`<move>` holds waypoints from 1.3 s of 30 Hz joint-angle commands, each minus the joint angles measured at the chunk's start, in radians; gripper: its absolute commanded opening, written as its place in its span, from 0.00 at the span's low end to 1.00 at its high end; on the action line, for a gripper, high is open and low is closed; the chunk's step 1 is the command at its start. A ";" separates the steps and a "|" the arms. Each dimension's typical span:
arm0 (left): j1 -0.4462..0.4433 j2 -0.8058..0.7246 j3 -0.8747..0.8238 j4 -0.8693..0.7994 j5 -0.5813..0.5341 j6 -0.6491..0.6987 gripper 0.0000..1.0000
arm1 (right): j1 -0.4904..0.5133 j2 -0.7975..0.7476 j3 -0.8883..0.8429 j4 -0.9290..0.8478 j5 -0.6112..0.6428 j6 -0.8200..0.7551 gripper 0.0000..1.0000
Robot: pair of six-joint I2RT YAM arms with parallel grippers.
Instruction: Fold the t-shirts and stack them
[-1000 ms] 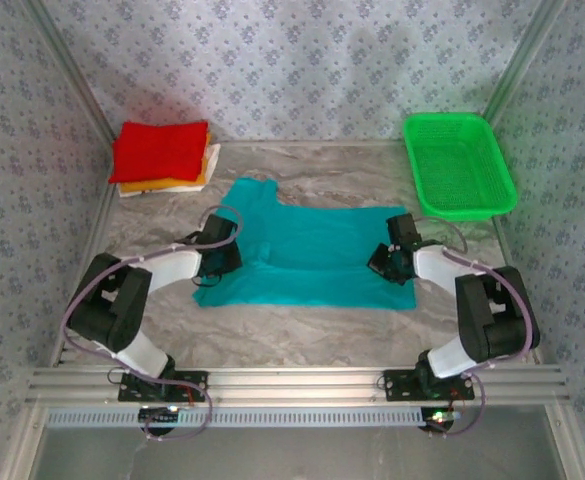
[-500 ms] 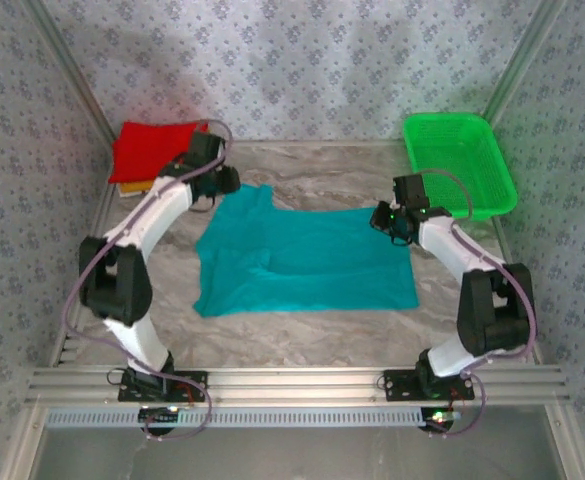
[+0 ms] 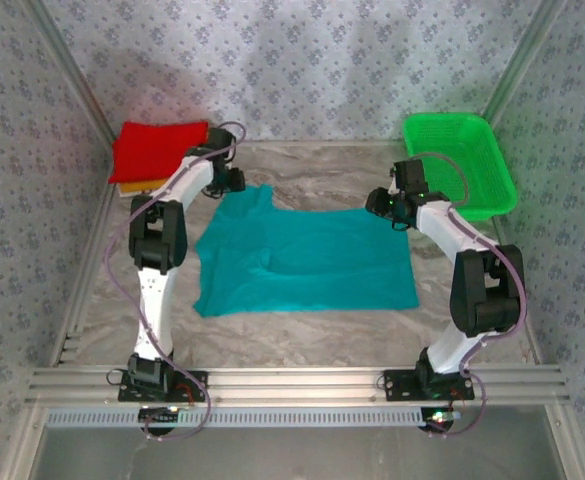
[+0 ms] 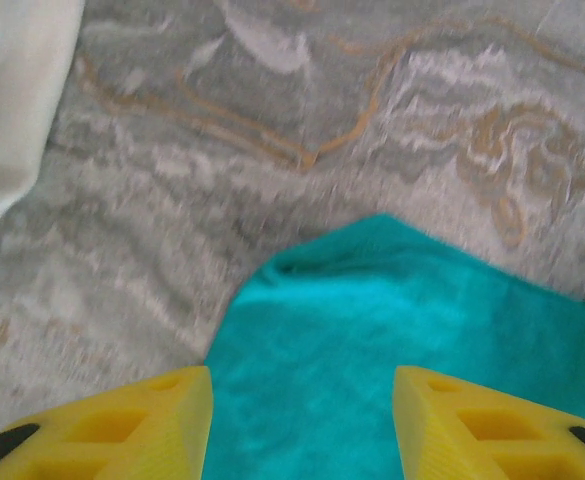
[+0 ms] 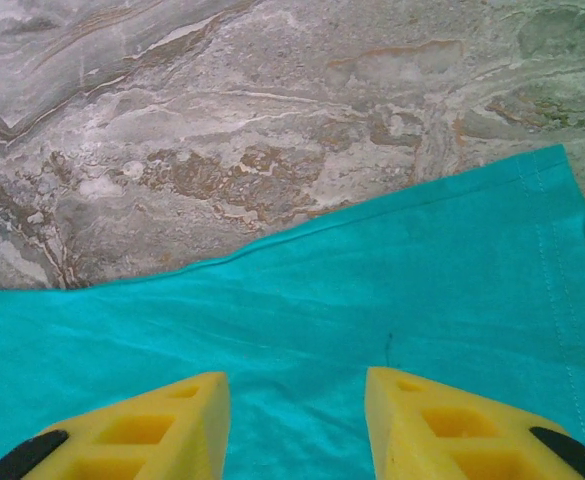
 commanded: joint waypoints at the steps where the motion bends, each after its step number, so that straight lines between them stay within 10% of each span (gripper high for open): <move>1: 0.009 0.048 0.102 -0.076 0.012 0.037 0.52 | -0.001 -0.020 0.021 0.008 -0.033 -0.018 0.44; 16: 0.012 0.228 0.307 -0.134 0.024 0.044 0.57 | 0.004 -0.066 0.011 0.002 -0.046 -0.009 0.47; 27: 0.009 0.233 0.352 -0.141 0.025 0.062 0.00 | 0.004 -0.083 0.025 -0.014 -0.035 -0.009 0.48; 39: 0.012 0.058 0.174 -0.034 -0.066 0.075 0.00 | -0.031 0.080 0.163 -0.175 0.001 -0.033 0.52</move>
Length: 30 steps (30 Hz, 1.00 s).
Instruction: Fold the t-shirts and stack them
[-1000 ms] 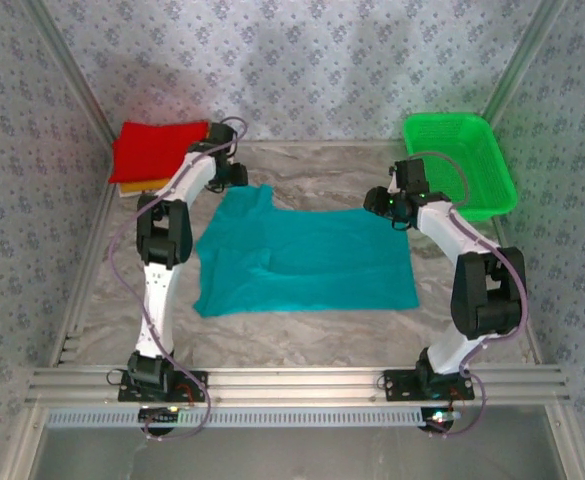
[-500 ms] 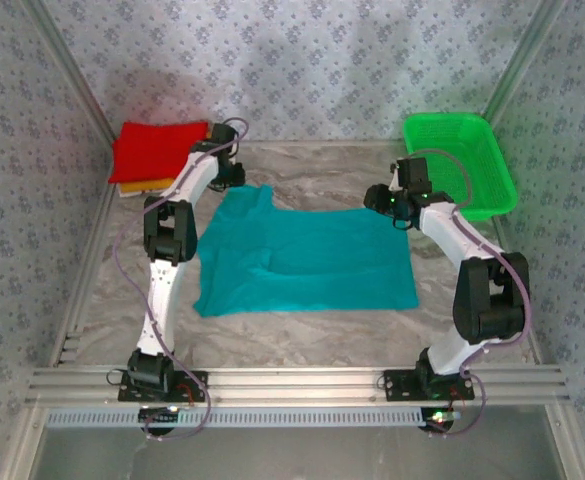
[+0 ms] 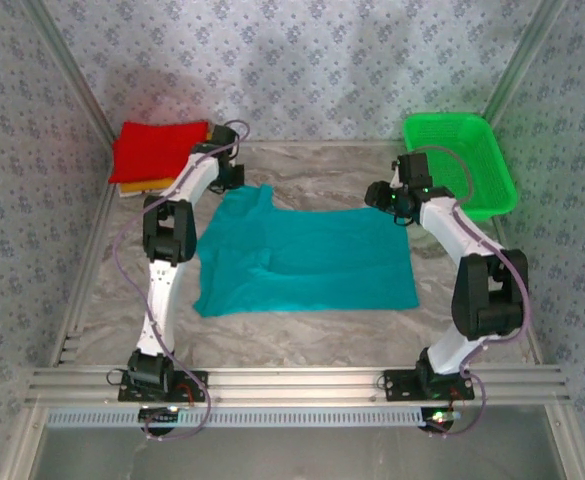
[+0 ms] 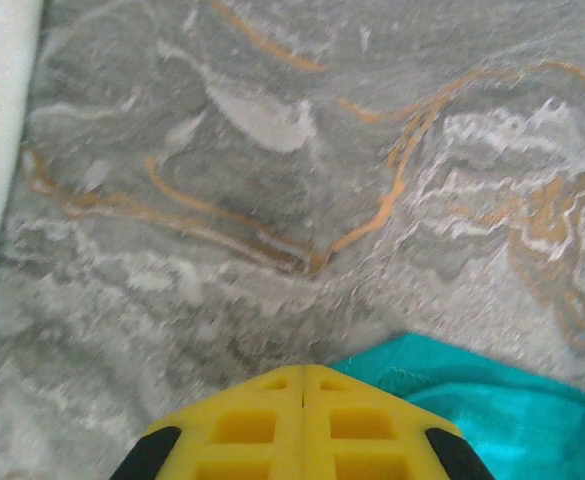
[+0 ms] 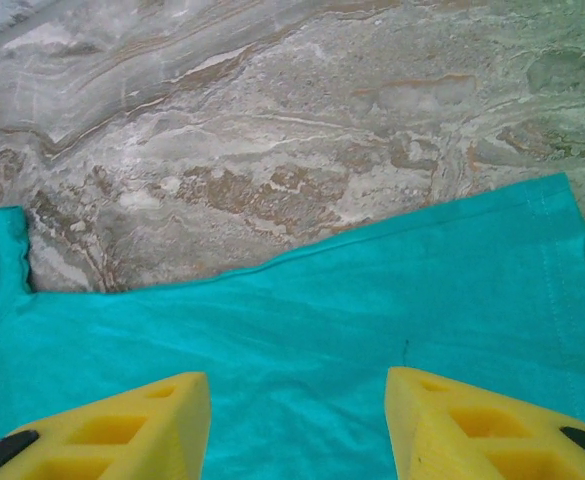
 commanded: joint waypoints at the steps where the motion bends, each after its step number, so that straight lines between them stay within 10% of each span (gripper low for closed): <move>1: 0.002 -0.133 -0.074 0.066 -0.054 0.014 0.00 | -0.022 0.107 0.107 -0.157 0.020 -0.028 0.52; 30: 0.072 -0.162 -0.091 0.119 -0.103 0.090 0.00 | -0.045 0.553 0.548 -0.400 0.243 -0.011 0.54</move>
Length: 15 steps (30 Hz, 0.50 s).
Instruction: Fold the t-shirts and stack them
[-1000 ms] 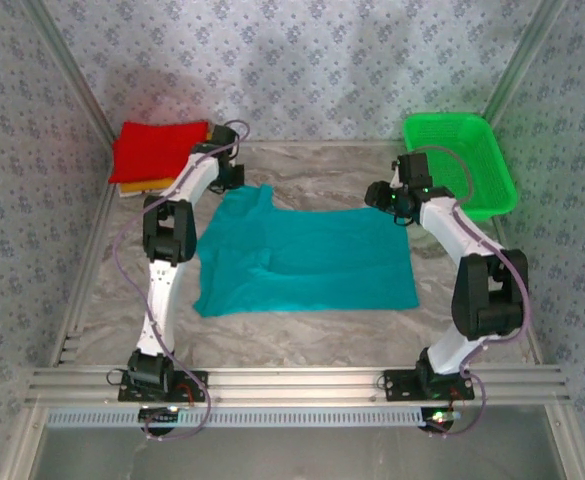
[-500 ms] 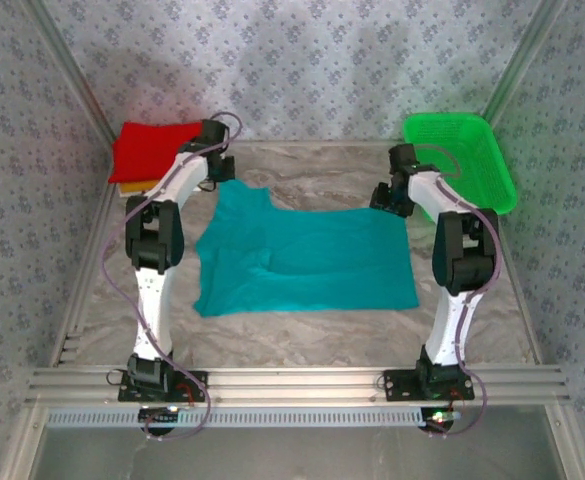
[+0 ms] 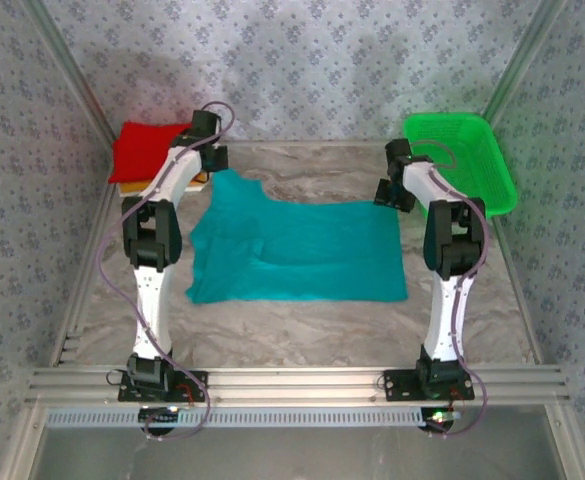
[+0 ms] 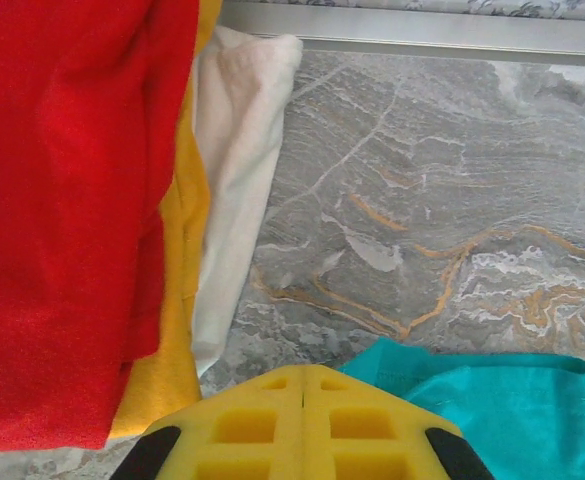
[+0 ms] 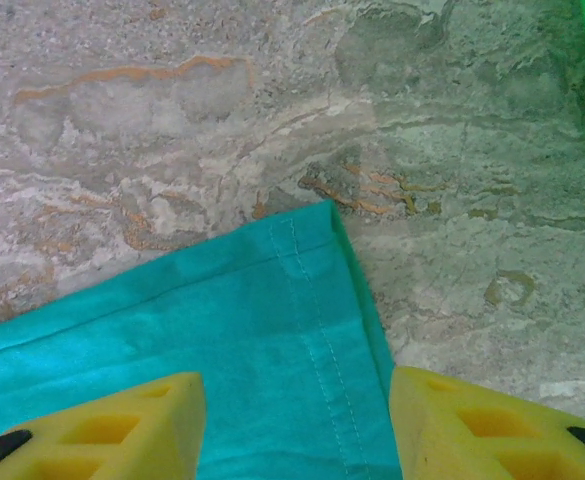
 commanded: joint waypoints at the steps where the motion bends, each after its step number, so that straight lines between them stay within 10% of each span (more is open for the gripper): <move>1: 0.022 0.010 0.007 -0.011 -0.014 0.032 0.00 | -0.004 0.056 0.076 -0.030 0.002 0.025 0.54; 15: 0.055 0.012 -0.024 0.010 0.020 0.054 0.00 | 0.001 0.193 0.212 0.014 -0.138 0.101 0.49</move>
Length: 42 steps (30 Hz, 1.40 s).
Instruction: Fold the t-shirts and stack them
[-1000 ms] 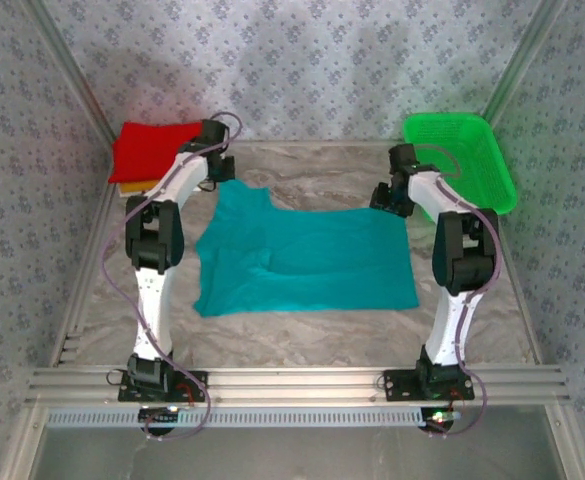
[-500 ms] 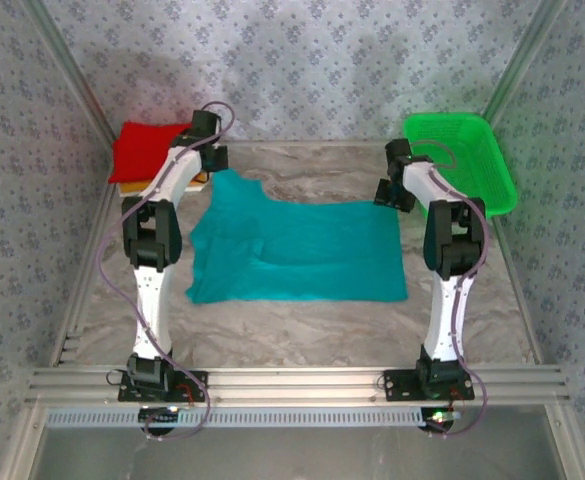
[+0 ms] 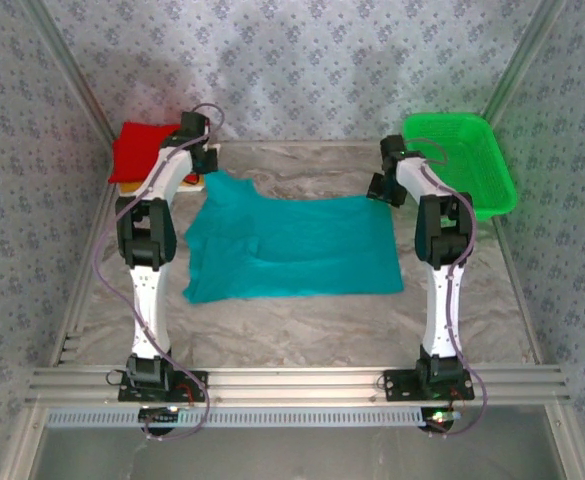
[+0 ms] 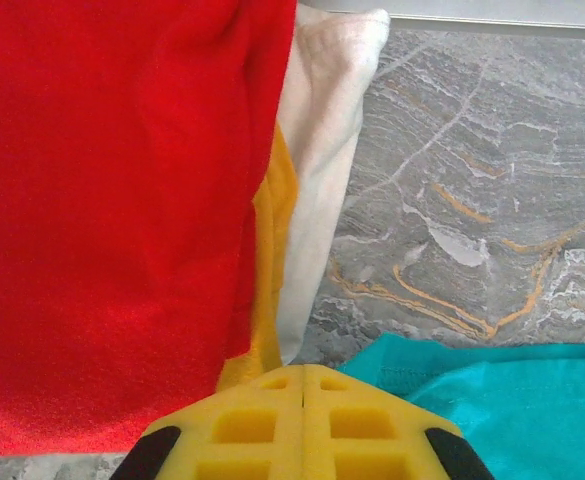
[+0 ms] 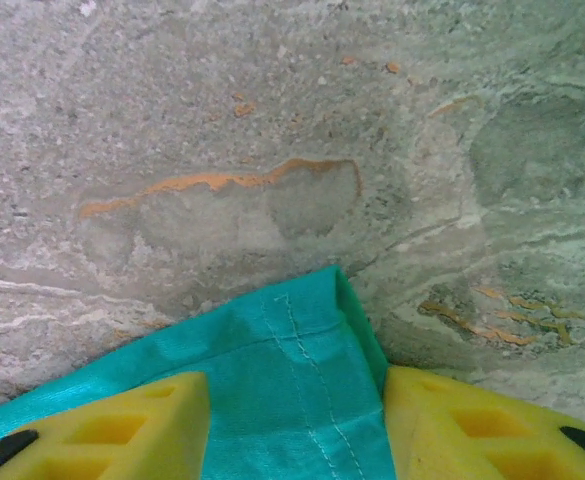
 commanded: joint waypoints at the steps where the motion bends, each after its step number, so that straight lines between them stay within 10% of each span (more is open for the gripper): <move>1: 0.007 0.015 0.001 0.016 0.022 0.017 0.00 | -0.003 0.040 0.035 0.029 -0.070 0.041 0.47; 13: -0.005 0.050 0.060 0.014 0.050 0.009 0.00 | -0.017 0.007 0.035 0.031 -0.038 0.062 0.00; 29: -0.044 0.266 0.677 -0.184 0.123 0.033 0.00 | -0.055 -0.130 -0.016 0.241 -0.088 0.107 0.00; 33: -0.067 0.098 0.416 -0.095 0.072 0.065 0.00 | -0.057 -0.232 -0.164 0.339 -0.079 0.118 0.00; 37: -0.064 -0.266 -0.283 0.402 0.060 0.049 0.00 | -0.068 -0.290 -0.252 0.370 -0.071 0.116 0.00; 42: -0.058 -0.396 -0.533 0.469 0.031 0.056 0.00 | -0.078 -0.303 -0.310 0.383 -0.088 0.095 0.00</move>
